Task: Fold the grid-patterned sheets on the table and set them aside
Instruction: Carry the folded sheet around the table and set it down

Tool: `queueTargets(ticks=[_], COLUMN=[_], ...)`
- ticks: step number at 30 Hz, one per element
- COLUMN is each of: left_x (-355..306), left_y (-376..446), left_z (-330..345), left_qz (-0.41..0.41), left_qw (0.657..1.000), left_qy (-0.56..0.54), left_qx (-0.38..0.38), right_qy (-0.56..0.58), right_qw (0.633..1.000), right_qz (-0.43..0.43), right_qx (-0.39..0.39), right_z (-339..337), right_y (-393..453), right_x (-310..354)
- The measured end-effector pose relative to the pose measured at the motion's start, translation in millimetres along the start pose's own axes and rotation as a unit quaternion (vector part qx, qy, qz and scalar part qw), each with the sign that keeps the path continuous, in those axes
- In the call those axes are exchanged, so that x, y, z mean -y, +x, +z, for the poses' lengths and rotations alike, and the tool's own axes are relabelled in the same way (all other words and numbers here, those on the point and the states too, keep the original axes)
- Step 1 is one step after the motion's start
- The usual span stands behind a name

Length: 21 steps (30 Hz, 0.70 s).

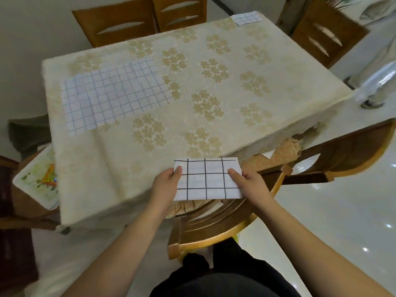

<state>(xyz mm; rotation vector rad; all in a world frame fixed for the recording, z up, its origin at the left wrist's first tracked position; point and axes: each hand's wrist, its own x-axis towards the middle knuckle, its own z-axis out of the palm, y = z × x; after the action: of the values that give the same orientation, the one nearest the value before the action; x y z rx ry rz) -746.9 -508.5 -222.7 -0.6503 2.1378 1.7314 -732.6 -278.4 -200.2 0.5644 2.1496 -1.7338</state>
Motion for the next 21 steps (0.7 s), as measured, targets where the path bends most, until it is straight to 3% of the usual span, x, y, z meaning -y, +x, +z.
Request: queueTargets(ticks=[9, 21], left_x=[-22, -32], left_y=[-38, -132], left_z=[54, 201], left_qz=[0.152, 0.181], left_qw=[0.972, 0.973], left_qy=[0.175, 0.114], left_qx=[-0.044, 0.088], right_qy=[0.029, 0.117], right_qw=[0.996, 0.962], right_qz=[-0.027, -0.025], right_qx=[-0.084, -0.247], right_z=[-54, -191], right_y=[-34, -120], right_x=[-31, -98])
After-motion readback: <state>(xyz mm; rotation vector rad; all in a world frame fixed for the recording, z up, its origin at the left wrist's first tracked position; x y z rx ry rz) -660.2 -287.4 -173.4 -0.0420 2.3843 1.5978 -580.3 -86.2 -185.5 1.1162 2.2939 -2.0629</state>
